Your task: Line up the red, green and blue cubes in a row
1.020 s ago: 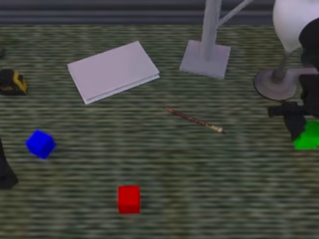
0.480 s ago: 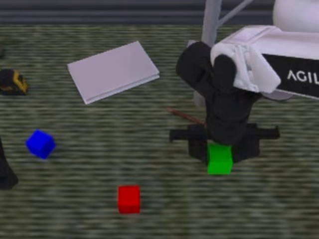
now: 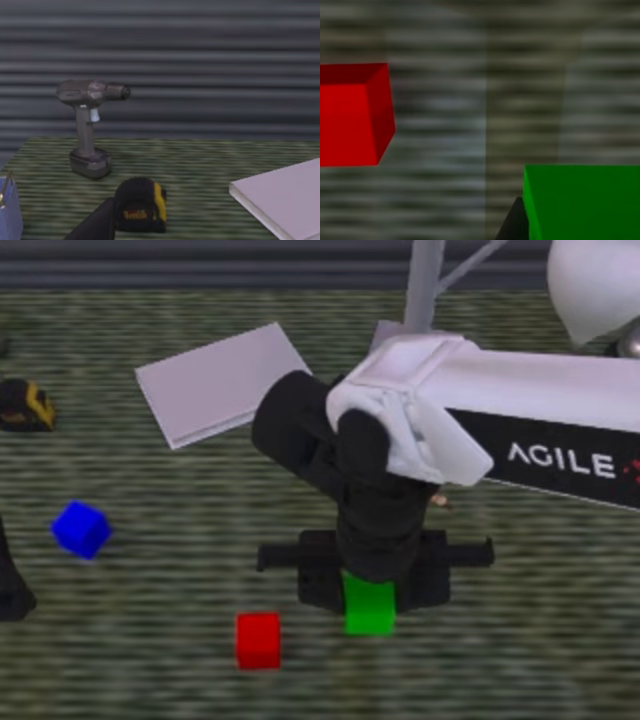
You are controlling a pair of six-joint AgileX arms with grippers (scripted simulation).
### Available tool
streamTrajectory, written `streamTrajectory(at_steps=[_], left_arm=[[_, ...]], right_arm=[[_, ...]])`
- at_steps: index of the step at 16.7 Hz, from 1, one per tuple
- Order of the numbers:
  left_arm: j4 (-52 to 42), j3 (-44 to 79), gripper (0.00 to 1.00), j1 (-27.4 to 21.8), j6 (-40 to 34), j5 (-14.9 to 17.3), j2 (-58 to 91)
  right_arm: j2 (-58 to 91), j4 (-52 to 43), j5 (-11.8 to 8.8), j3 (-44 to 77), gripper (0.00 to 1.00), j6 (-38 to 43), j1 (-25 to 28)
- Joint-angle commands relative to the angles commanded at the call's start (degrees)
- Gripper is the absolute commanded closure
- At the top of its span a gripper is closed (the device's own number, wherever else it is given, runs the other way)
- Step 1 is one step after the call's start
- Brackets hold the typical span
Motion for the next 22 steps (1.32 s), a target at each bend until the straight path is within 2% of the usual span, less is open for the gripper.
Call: streamTrajectory(at_steps=[4,11,15,22], left_arm=[[0.0,0.0,0.0,0.0,0.0,0.0,0.0],[0.0,0.0,0.0,0.0,0.0,0.0,0.0],[0.0,0.0,0.0,0.0,0.0,0.0,0.0],[0.0,0.0,0.0,0.0,0.0,0.0,0.0]], right_arm=[[0.24,1.11,-0.08,-0.89,1.0,0.0,-0.19],[5.07,13.76,0.01,-8.55,1.0,0.26,0.14],[5.35,14.24,0.04,-8.89,1.0,0.27,0.2],[5.35,14.24,0.04,-8.89,0.47,0.27,0.2]])
